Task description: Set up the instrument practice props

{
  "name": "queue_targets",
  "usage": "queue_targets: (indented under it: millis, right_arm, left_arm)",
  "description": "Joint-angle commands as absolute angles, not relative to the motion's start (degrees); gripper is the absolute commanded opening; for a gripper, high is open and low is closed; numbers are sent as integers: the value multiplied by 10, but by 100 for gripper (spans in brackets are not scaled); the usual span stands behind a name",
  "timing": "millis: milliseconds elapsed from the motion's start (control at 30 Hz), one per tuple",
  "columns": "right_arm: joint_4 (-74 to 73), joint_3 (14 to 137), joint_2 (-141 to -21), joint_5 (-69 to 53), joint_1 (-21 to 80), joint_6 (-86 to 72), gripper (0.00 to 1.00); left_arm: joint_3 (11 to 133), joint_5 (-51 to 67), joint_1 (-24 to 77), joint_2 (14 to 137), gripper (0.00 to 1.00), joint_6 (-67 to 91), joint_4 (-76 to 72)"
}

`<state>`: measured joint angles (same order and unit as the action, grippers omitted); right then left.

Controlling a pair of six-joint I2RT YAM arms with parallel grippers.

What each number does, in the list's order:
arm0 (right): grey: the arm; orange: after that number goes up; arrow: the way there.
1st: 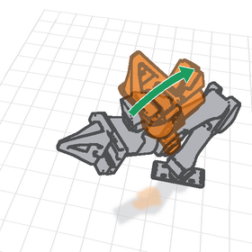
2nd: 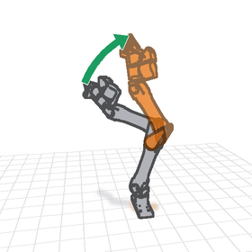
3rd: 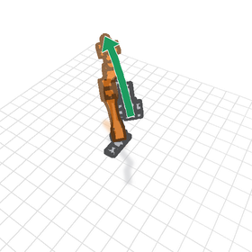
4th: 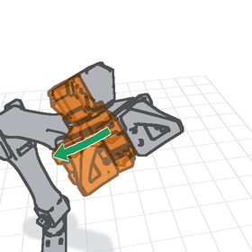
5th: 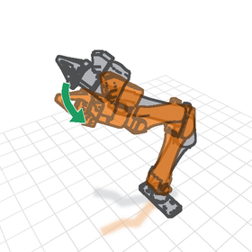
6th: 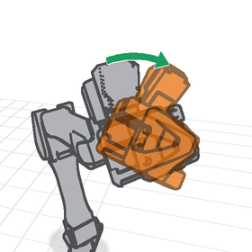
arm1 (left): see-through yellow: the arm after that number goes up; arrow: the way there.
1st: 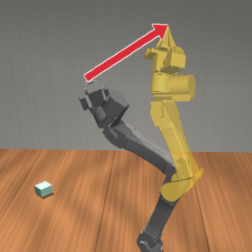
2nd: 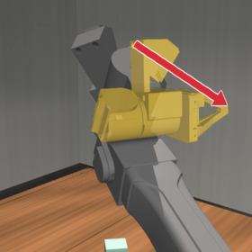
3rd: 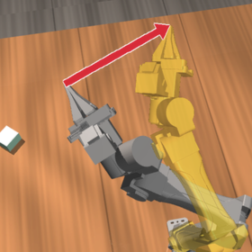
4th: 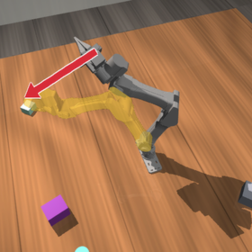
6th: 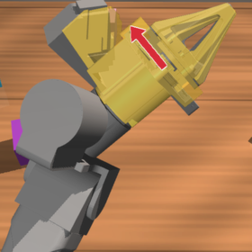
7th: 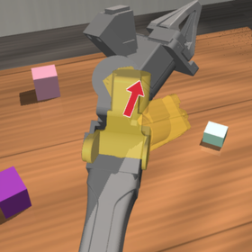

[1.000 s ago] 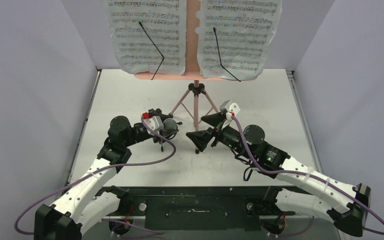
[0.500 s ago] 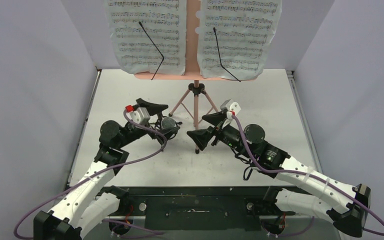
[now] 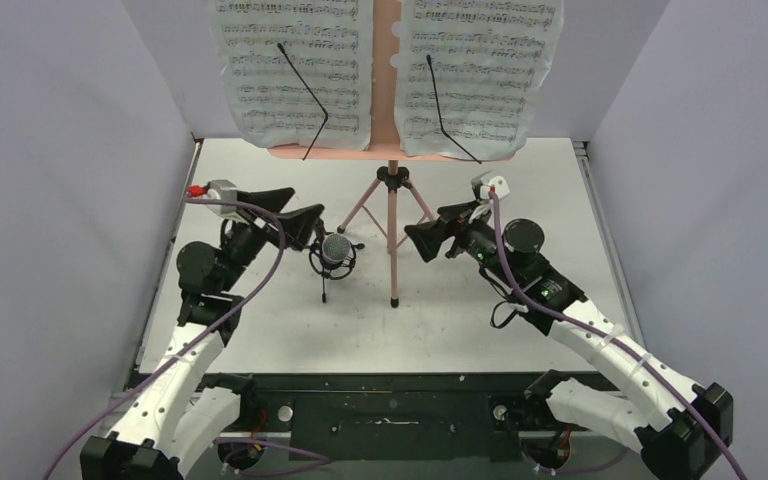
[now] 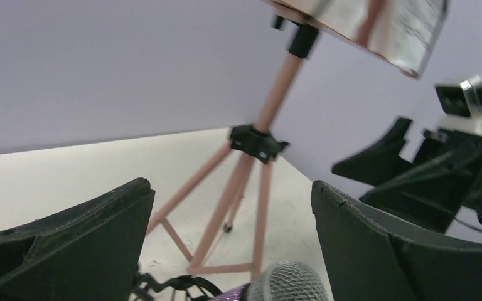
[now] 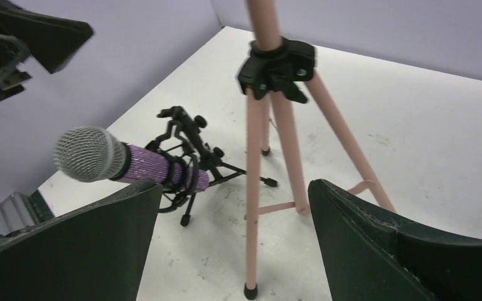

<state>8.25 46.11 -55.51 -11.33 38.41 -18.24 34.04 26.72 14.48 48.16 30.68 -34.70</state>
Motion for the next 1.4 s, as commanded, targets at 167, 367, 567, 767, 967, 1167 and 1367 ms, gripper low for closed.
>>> queue_targets:
  millis: [167, 367, 567, 767, 967, 1167, 1367]
  right_arm:
    - [7, 436, -565, -103, 202, -240, 90]
    - [-62, 399, -558, 52, 152, -238, 90]
    - [-15, 333, -551, 219, 138, -223, 90]
    - [98, 271, -553, 267, 137, -152, 90]
    - [193, 238, -609, 315, 136, -156, 90]
    - [366, 195, -689, 324, 134, -83, 90]
    - [558, 136, -776, 311, 134, -46, 90]
  left_arm:
    - [293, 34, 23, 429, 96, 407, -264]
    - [256, -176, 22, 417, 96, 329, -183]
    - [140, -321, 39, 483, 96, 282, -322]
    - [96, -404, 108, 644, 96, 149, -504]
    - [93, -231, 60, 723, 96, 76, -620]
    - [59, -76, 10, 854, 96, 61, -813]
    - [111, 16, 5, 833, 96, 33, -688]
